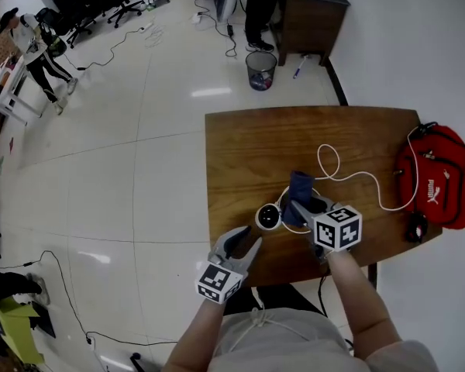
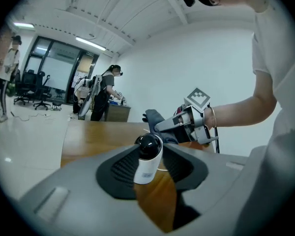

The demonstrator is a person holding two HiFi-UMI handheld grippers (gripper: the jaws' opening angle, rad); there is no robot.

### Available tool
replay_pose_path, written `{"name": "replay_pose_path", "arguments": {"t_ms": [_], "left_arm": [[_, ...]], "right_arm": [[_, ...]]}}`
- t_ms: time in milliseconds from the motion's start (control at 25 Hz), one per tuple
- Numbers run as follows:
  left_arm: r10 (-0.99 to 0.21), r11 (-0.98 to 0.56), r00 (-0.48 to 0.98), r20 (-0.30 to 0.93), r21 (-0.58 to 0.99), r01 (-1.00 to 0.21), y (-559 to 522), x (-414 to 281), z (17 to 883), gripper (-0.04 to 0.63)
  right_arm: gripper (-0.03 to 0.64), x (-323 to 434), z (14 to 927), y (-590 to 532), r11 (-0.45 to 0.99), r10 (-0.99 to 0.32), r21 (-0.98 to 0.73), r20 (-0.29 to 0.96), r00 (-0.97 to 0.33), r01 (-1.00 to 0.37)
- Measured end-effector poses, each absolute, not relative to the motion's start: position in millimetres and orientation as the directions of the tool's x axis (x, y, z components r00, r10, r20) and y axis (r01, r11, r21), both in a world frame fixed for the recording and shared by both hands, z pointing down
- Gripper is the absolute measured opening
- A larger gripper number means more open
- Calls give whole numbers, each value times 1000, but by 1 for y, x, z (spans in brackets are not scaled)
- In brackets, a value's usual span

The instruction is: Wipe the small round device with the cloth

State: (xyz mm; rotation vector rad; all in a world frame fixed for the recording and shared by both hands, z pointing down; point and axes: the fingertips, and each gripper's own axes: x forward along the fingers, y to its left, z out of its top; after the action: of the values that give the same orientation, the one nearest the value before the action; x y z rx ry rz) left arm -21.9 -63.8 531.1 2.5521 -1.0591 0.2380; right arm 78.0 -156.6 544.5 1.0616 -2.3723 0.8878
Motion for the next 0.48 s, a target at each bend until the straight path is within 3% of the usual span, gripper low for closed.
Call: {"name": "replay_pose_path", "arguments": {"t_ms": [80, 200, 480], "left_arm": [[-640, -666, 710, 292, 249, -703, -68, -14, 533, 277], [-626, -665, 718, 305, 272, -696, -79, -2, 542, 450], [-575, -714, 728, 373, 207, -669, -109, 33, 575, 483]], "right_arm": [[107, 89, 548, -153, 495, -521, -393, 579, -627, -775], [107, 99, 550, -145, 480, -528, -410, 571, -629, -775], [107, 113, 564, -128, 438, -526, -465, 562, -638, -770]]}}
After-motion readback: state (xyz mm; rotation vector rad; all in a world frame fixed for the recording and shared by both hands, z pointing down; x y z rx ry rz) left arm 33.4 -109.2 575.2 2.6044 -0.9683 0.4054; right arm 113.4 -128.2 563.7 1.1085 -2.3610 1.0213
